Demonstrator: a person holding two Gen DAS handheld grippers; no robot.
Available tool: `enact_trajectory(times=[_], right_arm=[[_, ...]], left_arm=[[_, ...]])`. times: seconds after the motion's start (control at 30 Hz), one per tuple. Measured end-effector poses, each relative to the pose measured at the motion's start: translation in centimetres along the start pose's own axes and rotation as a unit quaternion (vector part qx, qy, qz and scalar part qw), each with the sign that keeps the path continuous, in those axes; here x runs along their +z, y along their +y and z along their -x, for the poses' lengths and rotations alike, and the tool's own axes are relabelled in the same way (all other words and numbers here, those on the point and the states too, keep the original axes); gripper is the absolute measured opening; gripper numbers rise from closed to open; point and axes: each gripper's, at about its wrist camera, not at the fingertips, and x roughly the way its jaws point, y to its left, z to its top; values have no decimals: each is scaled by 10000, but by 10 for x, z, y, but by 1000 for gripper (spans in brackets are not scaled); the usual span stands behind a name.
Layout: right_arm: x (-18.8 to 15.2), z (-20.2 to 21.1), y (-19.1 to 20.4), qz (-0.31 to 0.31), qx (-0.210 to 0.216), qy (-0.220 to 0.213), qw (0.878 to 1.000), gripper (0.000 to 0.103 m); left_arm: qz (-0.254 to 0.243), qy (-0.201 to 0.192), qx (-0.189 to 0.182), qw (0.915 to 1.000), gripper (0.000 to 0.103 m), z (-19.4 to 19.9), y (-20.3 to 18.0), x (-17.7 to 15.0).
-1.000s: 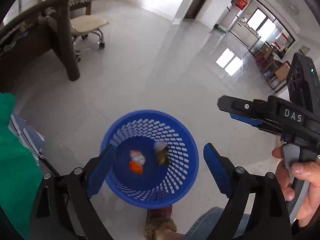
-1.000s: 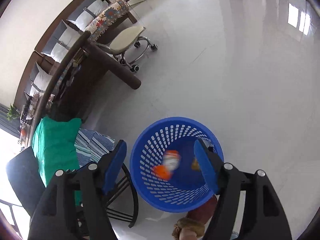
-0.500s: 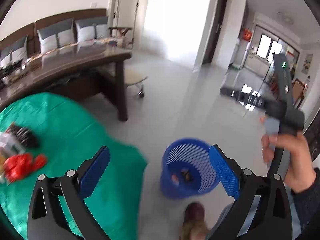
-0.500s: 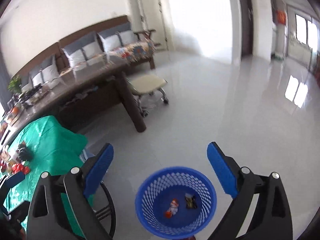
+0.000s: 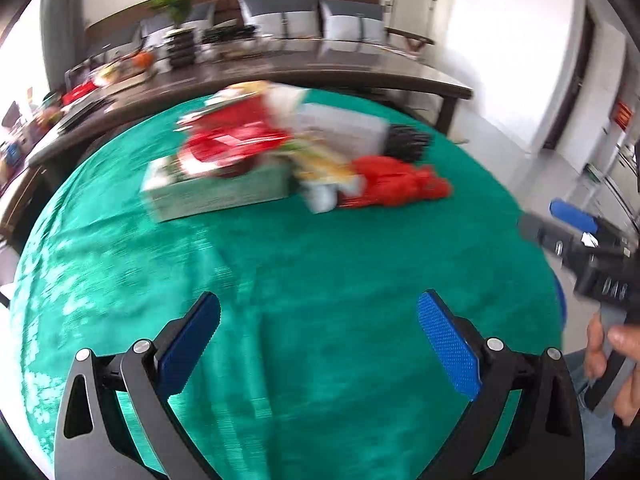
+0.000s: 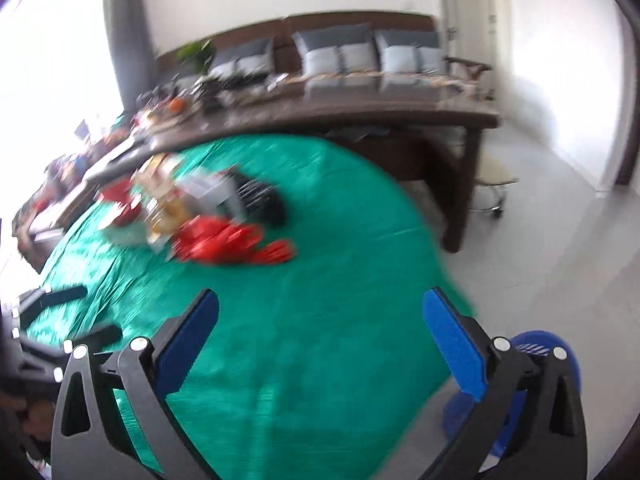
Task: Collect trash
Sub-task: 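Move both tools back over the table toward the milk carton and red bag, then grasp the white-green milk carton with the left tool while the right tool grasps the red plastic bag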
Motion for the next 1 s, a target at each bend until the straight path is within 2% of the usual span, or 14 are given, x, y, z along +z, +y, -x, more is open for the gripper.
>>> enact_trajectory(times=[0.13,0.2,0.3,0.37,0.43,0.53,0.67,0.8,0.87,1.0], right_arm=[[-4,-27,52,590,135,397,9974,99],[-7,-33,65,728,128,522,9959,99],[-11,-45,70,880,22,830,9927,99],[-13,-44,68,859,38,890,9923,99],[-14,-46,63,752,96,1020,9919,99],[-12,-51,66,699,116,1039,9921,99],[-11,-51,63,702,108,1037,9921,98],[-13,-53,69,696,111,1032,9922,98],[-13,-53,69,693,112,1031,9922,98],[-13,-53,72,685,116,1029,9923,99]], left_arm=[[219,50,159,9996,98,2,55,-8],[217,98,130,9996,98,-3,75,-11],[5,94,-51,9999,98,-13,98,1],[-324,46,-170,9993,98,-26,116,14],[-646,7,-75,9979,98,-36,120,31],[-1067,-68,-201,9941,98,-52,130,58],[-1345,71,-888,9869,98,-70,135,86],[-1799,174,-1246,9756,98,-82,122,90],[-1959,161,-1277,9721,98,-86,117,88],[-2186,295,-1664,9611,96,-88,105,83]])
